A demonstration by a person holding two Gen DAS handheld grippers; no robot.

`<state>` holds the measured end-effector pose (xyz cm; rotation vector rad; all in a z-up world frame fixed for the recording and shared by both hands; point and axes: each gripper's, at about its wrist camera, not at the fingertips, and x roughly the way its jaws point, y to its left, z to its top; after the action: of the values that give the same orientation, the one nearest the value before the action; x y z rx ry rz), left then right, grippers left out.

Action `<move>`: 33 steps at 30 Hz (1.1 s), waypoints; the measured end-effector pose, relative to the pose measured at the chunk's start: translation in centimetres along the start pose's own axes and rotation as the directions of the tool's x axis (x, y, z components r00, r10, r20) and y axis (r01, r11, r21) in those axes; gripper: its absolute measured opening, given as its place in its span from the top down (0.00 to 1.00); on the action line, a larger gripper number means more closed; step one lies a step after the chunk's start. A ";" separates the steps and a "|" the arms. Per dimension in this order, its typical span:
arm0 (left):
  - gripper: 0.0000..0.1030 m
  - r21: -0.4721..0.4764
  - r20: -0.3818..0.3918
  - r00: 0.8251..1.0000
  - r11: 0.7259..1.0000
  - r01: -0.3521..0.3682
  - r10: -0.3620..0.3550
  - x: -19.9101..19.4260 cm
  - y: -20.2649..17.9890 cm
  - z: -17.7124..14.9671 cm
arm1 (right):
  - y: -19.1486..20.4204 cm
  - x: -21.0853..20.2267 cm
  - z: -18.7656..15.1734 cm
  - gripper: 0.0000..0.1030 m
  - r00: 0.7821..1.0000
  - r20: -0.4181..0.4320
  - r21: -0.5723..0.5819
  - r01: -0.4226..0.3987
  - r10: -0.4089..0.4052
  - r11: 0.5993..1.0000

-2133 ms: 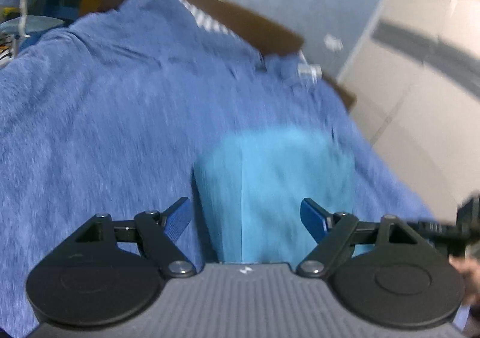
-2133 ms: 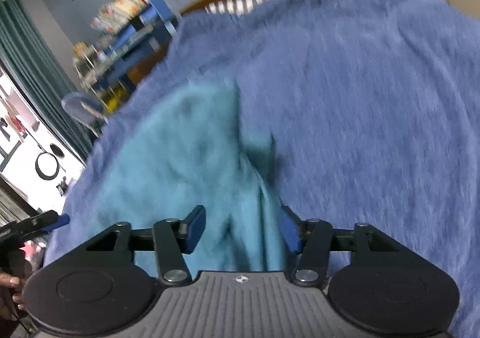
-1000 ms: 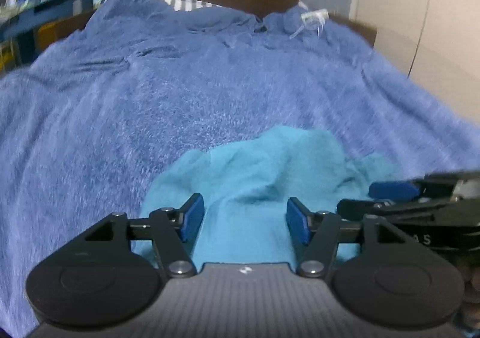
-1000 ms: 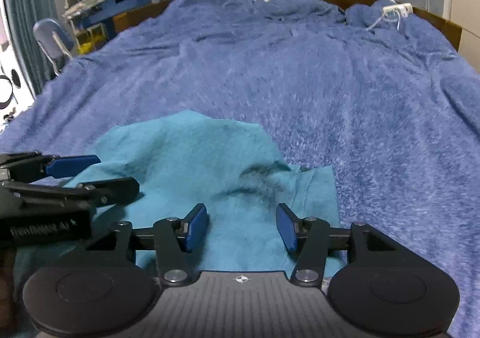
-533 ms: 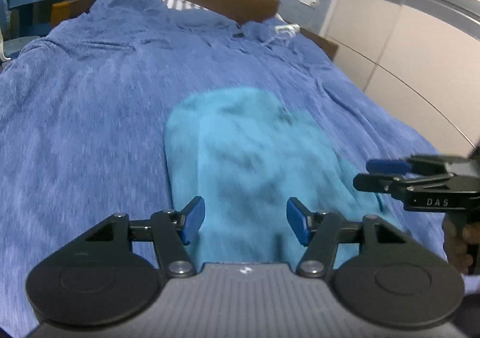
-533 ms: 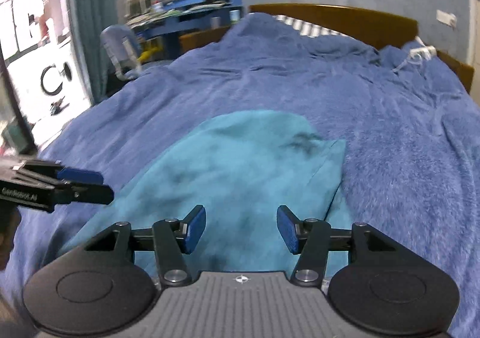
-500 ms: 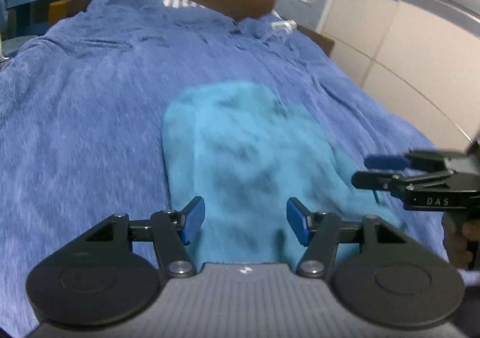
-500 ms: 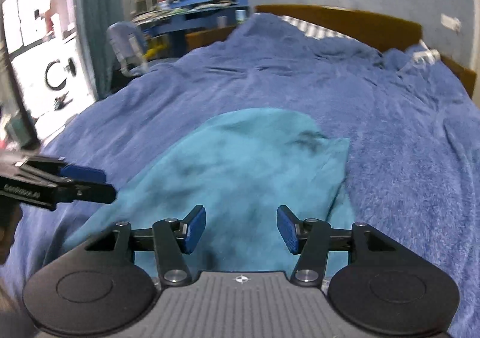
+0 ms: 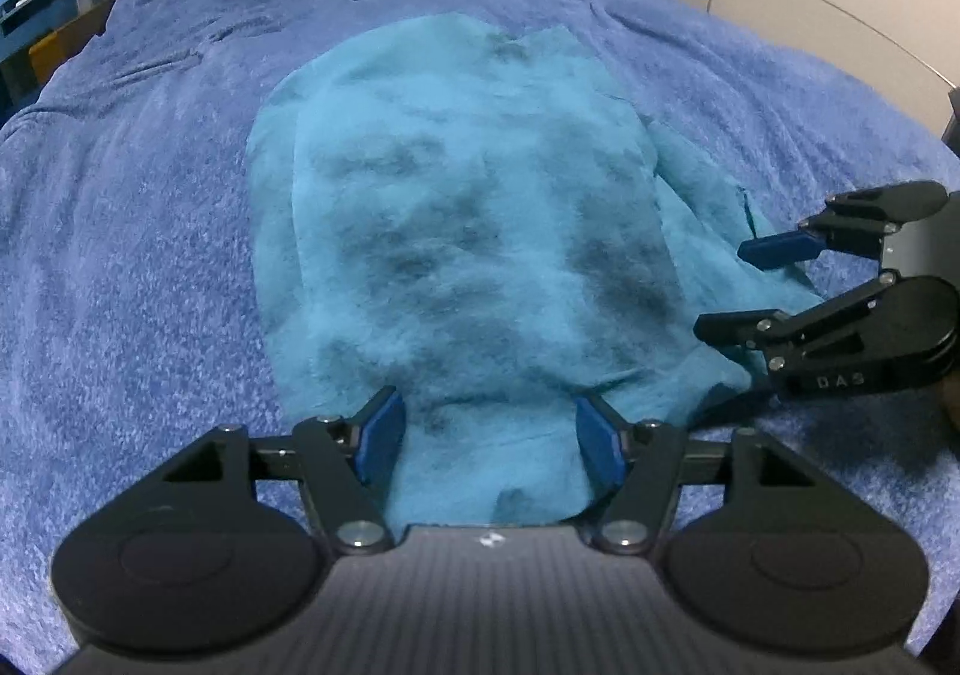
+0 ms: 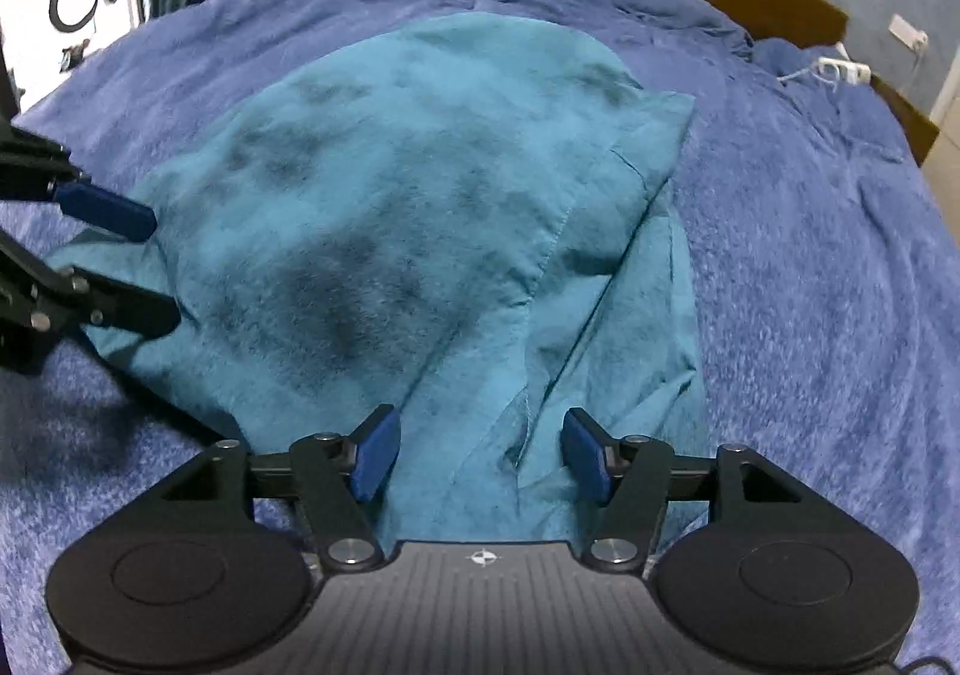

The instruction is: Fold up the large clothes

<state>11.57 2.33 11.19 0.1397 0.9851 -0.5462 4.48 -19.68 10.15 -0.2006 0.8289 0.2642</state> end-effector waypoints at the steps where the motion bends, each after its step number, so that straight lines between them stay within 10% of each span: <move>1: 0.40 -0.013 0.009 1.000 1.000 0.008 -0.008 -0.4 0.1 -0.1 | -0.3 -0.5 -0.2 0.40 1.000 0.013 0.025 -0.010 0.009 1.000; 11: 0.08 -0.134 0.016 0.998 0.989 0.061 -0.060 -6.3 0.7 -2.4 | -4.5 -8.7 -2.4 0.12 0.991 0.109 0.223 -0.106 0.083 0.969; 25: 0.07 -0.255 -0.031 0.999 0.967 0.001 -0.009 -8.7 -0.3 -3.9 | -4.3 -10.3 -2.8 0.01 0.999 -0.009 0.288 0.047 -0.047 0.956; 33: 0.06 -0.195 -0.047 0.988 0.969 -0.152 0.145 -8.4 -2.2 -3.6 | -4.3 -9.0 -2.5 0.01 0.999 -0.040 0.265 0.029 -0.019 0.964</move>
<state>4.15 4.86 16.32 0.0438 1.0461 -0.3068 -1.76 -25.78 15.54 0.0366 0.8891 0.1245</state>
